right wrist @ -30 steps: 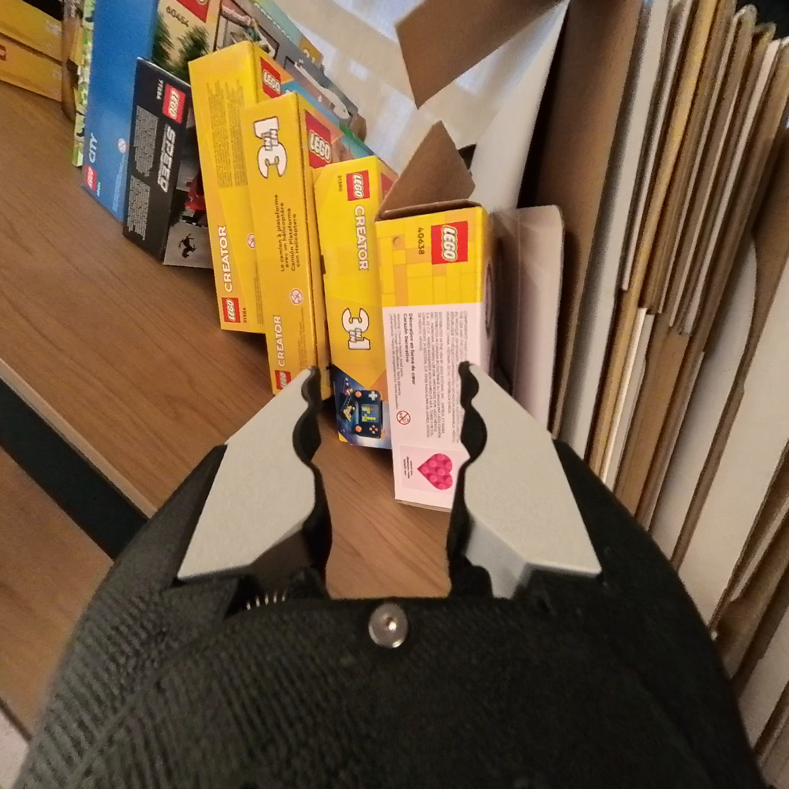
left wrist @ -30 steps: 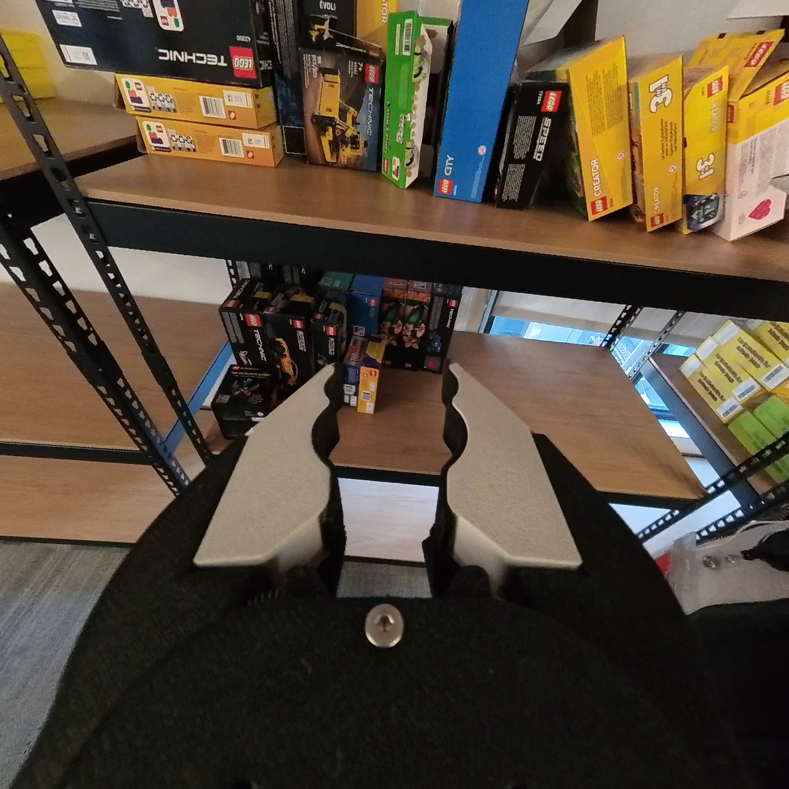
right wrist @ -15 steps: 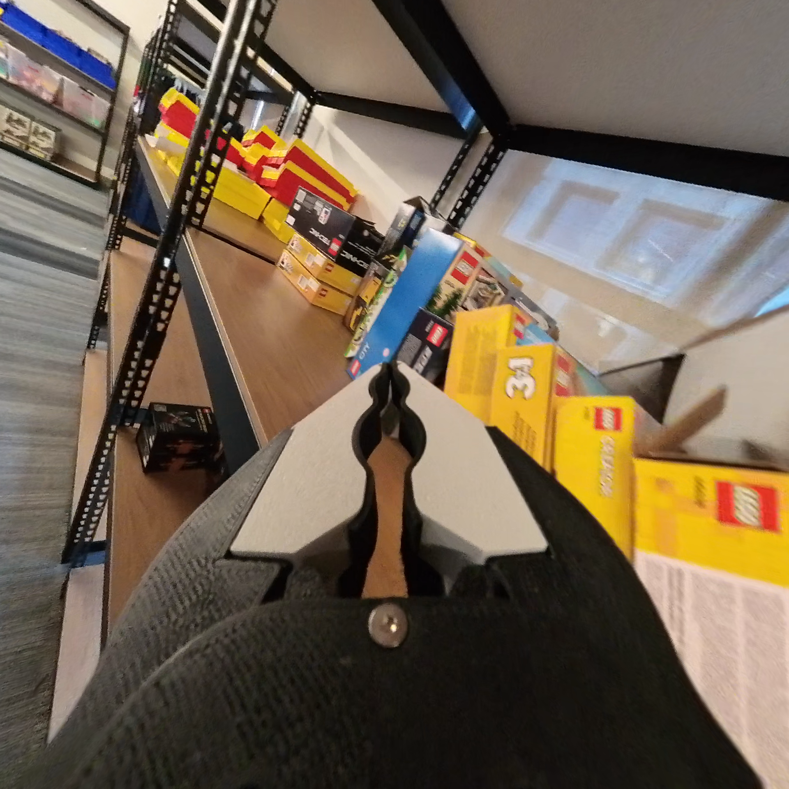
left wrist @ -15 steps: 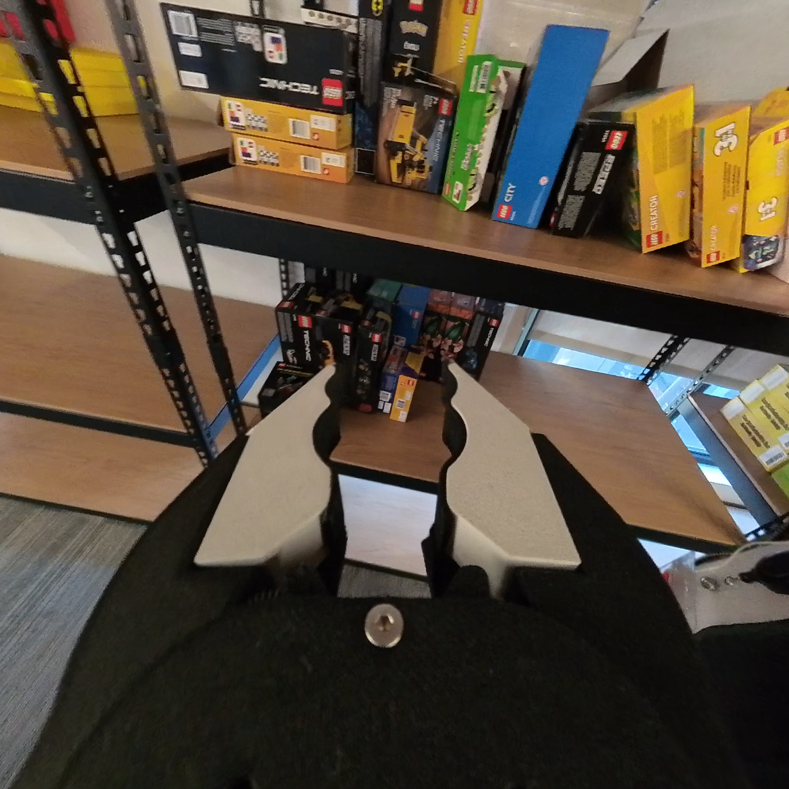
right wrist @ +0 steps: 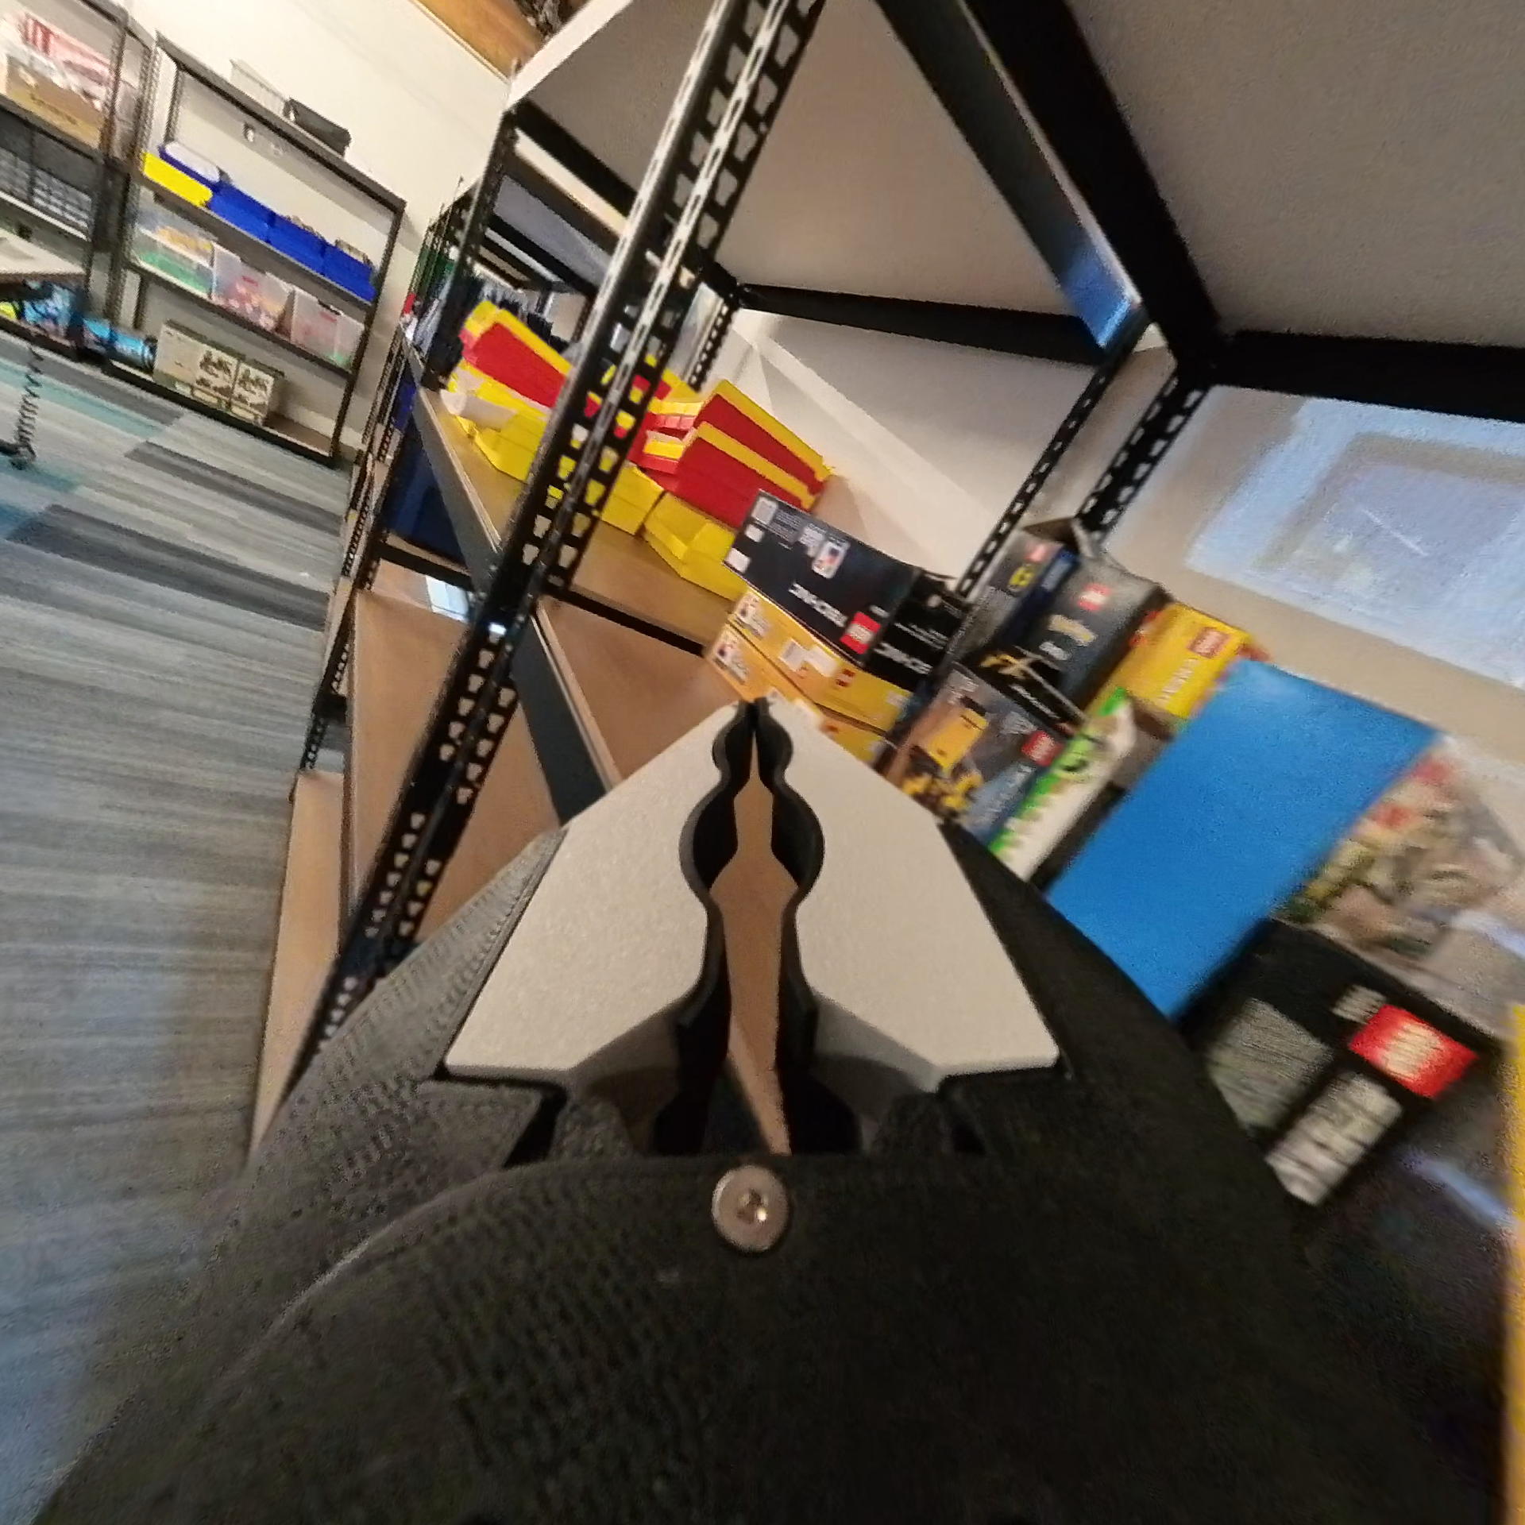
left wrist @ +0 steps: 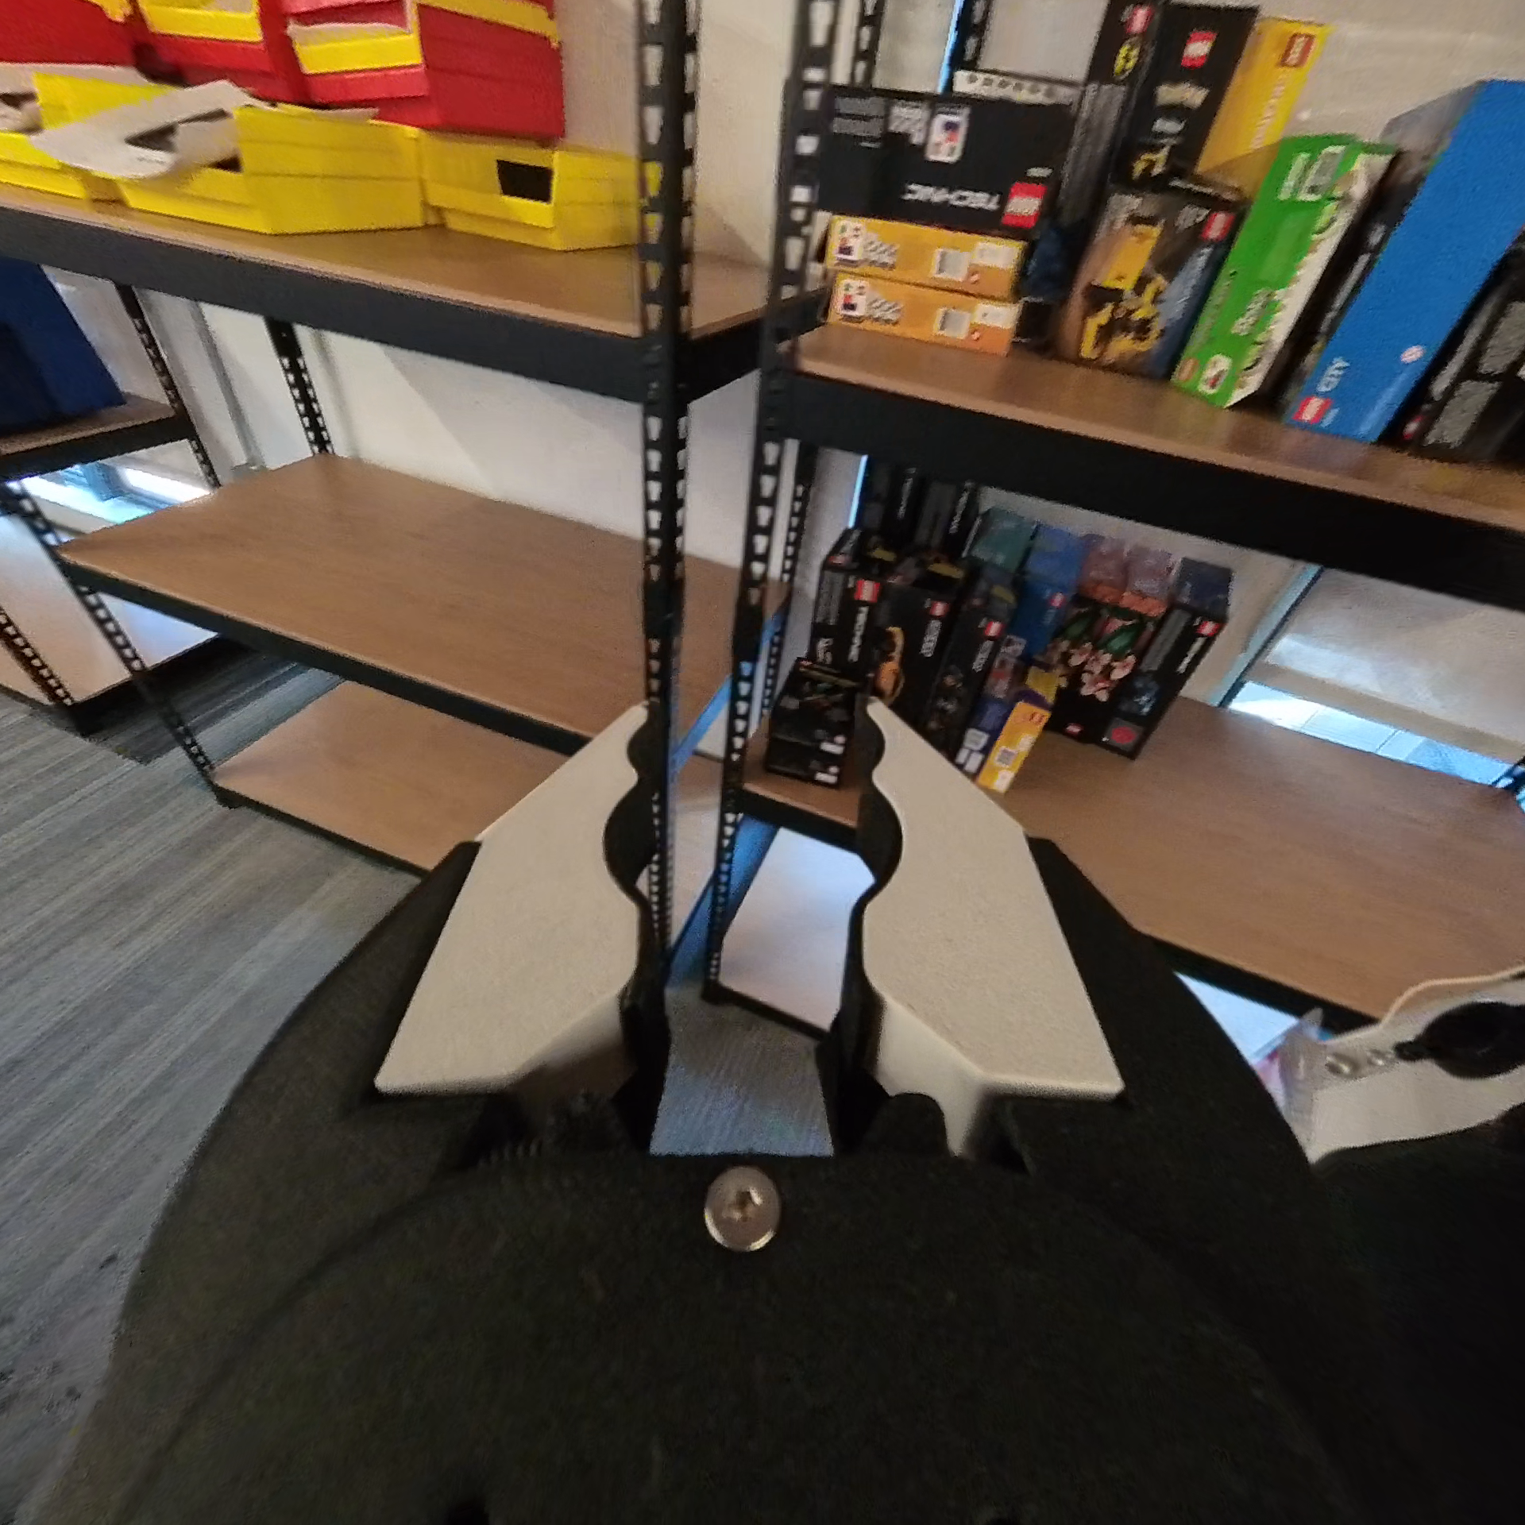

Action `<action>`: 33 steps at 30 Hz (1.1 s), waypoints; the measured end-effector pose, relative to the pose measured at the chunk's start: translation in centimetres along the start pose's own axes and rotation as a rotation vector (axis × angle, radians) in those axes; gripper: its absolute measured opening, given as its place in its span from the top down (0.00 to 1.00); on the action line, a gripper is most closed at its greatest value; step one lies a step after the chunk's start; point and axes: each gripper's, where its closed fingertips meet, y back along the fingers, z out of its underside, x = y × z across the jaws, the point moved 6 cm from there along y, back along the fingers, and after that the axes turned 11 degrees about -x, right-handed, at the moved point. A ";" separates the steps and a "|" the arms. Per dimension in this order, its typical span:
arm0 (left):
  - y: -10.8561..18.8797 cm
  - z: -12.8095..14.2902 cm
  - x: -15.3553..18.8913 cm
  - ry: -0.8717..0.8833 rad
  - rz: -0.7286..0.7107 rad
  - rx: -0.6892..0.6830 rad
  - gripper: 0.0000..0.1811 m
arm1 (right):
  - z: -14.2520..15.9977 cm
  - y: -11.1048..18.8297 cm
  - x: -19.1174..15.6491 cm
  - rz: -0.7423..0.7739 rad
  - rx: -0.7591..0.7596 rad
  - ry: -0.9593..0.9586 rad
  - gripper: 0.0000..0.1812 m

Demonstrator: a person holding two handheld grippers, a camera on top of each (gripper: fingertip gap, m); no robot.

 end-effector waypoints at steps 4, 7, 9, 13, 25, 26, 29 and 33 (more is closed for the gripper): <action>0.4 0.2 -9.2 -0.051 -0.004 -0.058 0.77 | -0.1 -6.3 -5.9 0.095 -0.052 -0.001 1.00; 0.6 -1.1 -15.4 -0.054 0.053 -0.136 0.76 | -0.1 -11.2 -8.4 0.149 -0.191 -0.009 1.00; 0.6 -2.4 -19.3 -0.082 0.047 -0.120 0.77 | -1.0 -12.8 -9.5 0.178 -0.176 -0.004 1.00; -1.4 -4.2 -25.2 -0.046 0.105 -0.090 0.78 | -1.7 -14.1 -12.6 0.087 -0.161 -0.036 1.00; -10.2 -8.4 -27.5 -0.039 0.190 0.005 0.78 | -5.1 -14.4 -11.7 -0.019 -0.104 0.090 1.00; -10.5 -8.5 -27.0 -0.041 0.174 0.014 0.78 | -5.4 -14.9 -12.2 -0.101 -0.046 0.090 1.00; -11.4 -8.1 -25.4 -0.041 0.145 0.015 0.78 | -5.9 -17.4 -15.1 -0.445 0.073 -0.019 0.99; -13.2 -7.4 -25.2 -0.017 0.126 -0.020 0.78 | -5.0 -22.4 -20.6 -0.845 0.058 -0.212 0.95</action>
